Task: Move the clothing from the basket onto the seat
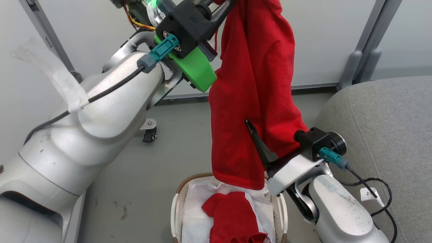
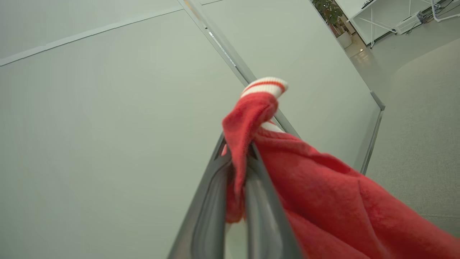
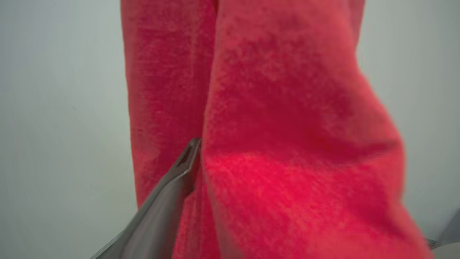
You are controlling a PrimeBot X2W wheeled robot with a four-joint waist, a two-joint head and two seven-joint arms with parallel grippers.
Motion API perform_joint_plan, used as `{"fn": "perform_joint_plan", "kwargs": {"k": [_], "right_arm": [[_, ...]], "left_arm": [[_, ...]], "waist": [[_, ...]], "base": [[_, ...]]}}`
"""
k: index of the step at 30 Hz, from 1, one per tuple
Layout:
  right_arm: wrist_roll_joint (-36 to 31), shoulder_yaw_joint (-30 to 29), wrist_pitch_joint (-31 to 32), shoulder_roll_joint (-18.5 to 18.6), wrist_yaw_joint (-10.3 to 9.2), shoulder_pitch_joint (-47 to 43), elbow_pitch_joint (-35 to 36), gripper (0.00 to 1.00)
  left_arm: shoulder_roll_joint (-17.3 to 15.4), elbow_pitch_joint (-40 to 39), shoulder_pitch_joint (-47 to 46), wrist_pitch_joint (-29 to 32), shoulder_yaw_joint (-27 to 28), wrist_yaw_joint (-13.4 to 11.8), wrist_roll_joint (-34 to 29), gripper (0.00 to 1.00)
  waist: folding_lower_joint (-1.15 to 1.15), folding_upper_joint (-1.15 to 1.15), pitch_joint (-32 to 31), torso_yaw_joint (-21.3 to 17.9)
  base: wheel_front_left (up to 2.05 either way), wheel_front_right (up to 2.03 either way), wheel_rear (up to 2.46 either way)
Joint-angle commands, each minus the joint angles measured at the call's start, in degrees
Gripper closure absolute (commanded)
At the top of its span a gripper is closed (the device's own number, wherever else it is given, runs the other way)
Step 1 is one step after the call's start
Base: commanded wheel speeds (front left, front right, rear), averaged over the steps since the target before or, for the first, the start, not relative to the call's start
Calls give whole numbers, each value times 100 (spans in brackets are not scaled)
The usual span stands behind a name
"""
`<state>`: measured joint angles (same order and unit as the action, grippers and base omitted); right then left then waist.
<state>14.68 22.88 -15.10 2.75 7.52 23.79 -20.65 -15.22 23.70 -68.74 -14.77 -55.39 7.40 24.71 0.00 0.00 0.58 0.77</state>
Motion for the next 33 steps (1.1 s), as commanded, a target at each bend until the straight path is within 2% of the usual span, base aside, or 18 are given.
{"fn": "perform_joint_plan", "kwargs": {"k": [1,2,4,5,19,20,21,22,23,29,33], "right_arm": [[11,-2,-10,25,-6,86,14,60],[10,-12,-10,25,-6,100,30,66],[10,-34,-10,25,-6,112,57,91],[0,-47,-10,25,-6,122,75,99],[-209,-253,-11,25,-6,179,440,100],[-227,-288,-11,25,-6,181,464,100],[-230,-323,-11,25,-6,185,488,100],[-259,-354,-11,25,-6,193,508,100],[-292,-391,-11,24,-6,206,534,100],[-563,-646,-11,24,-6,275,655,100],[-714,-822,-11,25,-6,281,665,100]], "left_arm": [[-23,-1,134,-36,9,2,51,100],[-34,9,171,-37,7,-6,71,100],[-56,31,255,-39,12,-25,119,100],[-66,44,304,-41,28,-40,153,100],[-106,24,1331,-37,535,-327,539,100],[-93,-5,1434,-37,611,-350,546,84],[-81,-24,1582,-37,687,-360,556,59],[-70,-43,1713,-37,756,-382,553,20],[-47,-55,1885,-38,847,-400,556,0],[134,-110,2867,-38,1327,-365,480,0],[343,-75,3581,-38,1599,-240,428,0]], "waist": [[0,0,-2,10],[0,0,-2,14],[0,0,-5,18],[0,0,-4,19],[0,0,71,14],[0,0,80,16],[0,0,89,18],[0,0,97,19],[0,0,105,19],[0,0,155,7],[0,0,198,3]], "base": [[0,0,0],[0,0,0],[0,0,0],[0,0,0],[0,0,0],[0,0,0],[0,0,0],[0,0,0],[0,0,0],[0,0,0],[0,0,0]]}}
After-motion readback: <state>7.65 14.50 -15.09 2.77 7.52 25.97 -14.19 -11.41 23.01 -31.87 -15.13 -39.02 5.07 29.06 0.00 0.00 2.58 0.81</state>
